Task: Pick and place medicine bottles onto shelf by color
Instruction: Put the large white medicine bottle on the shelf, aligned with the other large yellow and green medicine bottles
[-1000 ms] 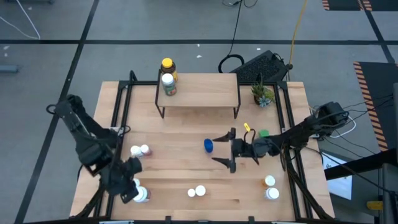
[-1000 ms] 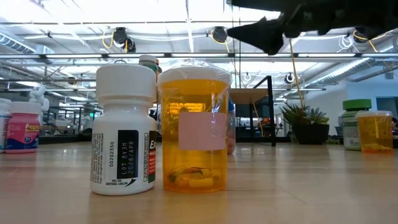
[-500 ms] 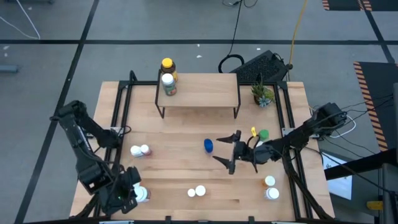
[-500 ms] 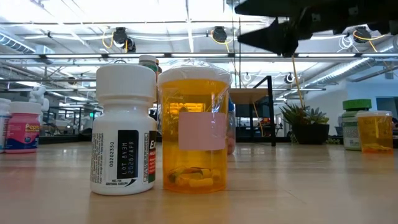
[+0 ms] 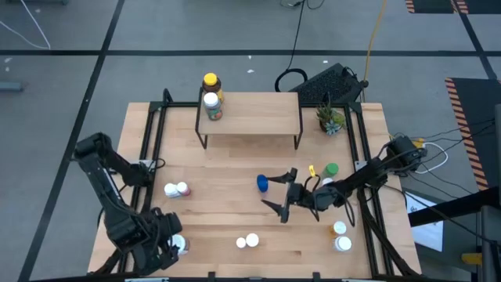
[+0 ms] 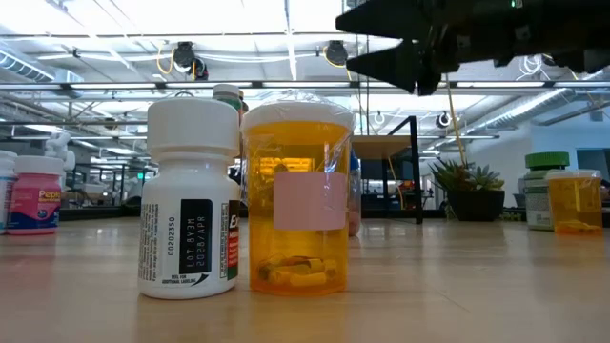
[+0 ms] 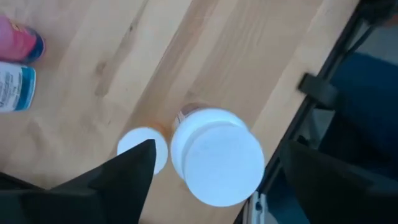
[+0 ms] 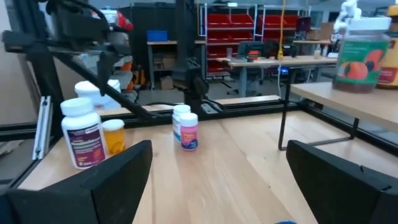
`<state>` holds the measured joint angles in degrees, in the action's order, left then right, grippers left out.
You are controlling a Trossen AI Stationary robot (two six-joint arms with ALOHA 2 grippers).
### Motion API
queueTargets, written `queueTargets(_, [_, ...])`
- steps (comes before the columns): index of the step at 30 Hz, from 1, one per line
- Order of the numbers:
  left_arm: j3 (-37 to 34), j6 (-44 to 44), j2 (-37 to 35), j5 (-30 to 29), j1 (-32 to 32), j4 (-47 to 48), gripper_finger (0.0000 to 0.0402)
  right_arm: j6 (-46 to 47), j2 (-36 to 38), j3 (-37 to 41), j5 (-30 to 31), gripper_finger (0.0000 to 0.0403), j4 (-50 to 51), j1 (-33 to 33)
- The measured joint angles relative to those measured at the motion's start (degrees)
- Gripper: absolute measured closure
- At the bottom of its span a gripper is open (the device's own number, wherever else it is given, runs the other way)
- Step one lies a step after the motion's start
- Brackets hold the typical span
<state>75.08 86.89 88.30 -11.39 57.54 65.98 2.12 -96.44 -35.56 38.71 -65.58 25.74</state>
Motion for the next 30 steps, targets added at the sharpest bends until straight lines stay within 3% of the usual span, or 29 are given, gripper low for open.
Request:
queueTargets(10, [-0.1, -2.0, 5.1, 5.0, 0.0, 0.1, 0.0053, 0.0, 0.0, -1.0, 0.0, 0.0035, 1.5, 0.2])
queueTargets(13, [-0.1, -3.1, 5.1, 5.3, 0.0, -0.1, 0.0079, 0.1, 0.0, -1.0, 0.0, 0.0035, 1.1, 0.2])
queueTargets(17, [-0.1, -4.9, 5.1, 5.2, -0.2, -0.1, 0.0150, 0.2, 0.0, -1.0, -0.3, 0.0035, 1.1, 0.2])
queueTargets(19, [-0.1, -5.5, 5.1, 5.1, -0.3, -0.1, 0.0169, 0.3, 0.0, -1.0, -2.6, 0.0035, 1.0, 0.2])
queueTargets(25, [0.0, -9.0, 5.1, 5.3, -1.2, -0.1, 0.0169, 1.7, 0.0, -1.4, -7.3, 0.0035, 0.7, 0.0])
queueTargets(30, [1.3, -17.4, 5.1, 5.3, -2.6, -0.1, 0.0169, 1.3, 0.0, -2.5, -13.5, 0.0035, 1.2, -0.2])
